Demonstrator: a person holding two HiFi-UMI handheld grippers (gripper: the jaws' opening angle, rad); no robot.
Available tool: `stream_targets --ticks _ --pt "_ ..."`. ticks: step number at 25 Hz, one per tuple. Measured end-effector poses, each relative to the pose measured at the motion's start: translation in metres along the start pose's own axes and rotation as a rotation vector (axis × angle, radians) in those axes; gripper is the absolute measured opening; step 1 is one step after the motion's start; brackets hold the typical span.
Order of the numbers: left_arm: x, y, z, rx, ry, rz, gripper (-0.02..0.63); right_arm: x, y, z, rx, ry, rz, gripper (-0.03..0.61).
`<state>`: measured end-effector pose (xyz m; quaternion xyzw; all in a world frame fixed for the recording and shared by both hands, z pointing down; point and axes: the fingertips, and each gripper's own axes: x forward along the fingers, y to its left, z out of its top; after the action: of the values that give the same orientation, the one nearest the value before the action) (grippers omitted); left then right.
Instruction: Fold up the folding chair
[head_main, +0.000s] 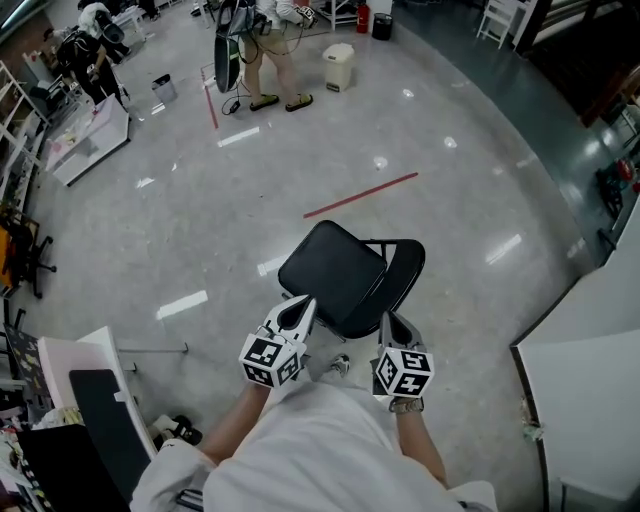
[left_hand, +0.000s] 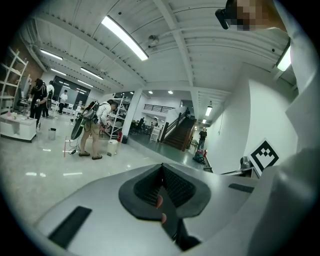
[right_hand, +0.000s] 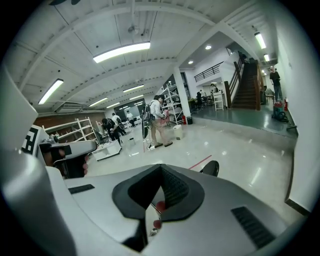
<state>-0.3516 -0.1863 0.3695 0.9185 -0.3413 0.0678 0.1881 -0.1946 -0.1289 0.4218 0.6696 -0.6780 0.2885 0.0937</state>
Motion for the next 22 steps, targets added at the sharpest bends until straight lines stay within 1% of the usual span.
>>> stream_targets --ticks 5,12,17,19,22 --pt "0.027 0.013 -0.001 -0.007 0.033 -0.063 0.011 0.017 -0.011 0.0 0.03 0.029 -0.068 0.002" --pt "0.052 0.052 -0.008 -0.043 0.118 -0.165 0.011 0.042 0.0 -0.012 0.099 0.094 -0.158 0.002" --pt "0.071 0.075 -0.011 -0.016 0.165 -0.244 0.011 0.062 -0.005 -0.034 0.157 0.16 -0.221 0.002" --pt "0.078 0.083 -0.018 -0.02 0.194 -0.258 0.011 0.067 -0.014 -0.044 0.189 0.185 -0.258 0.002" --pt "0.086 0.089 -0.035 -0.025 0.242 -0.269 0.011 0.07 -0.033 -0.065 0.269 0.218 -0.321 0.002"
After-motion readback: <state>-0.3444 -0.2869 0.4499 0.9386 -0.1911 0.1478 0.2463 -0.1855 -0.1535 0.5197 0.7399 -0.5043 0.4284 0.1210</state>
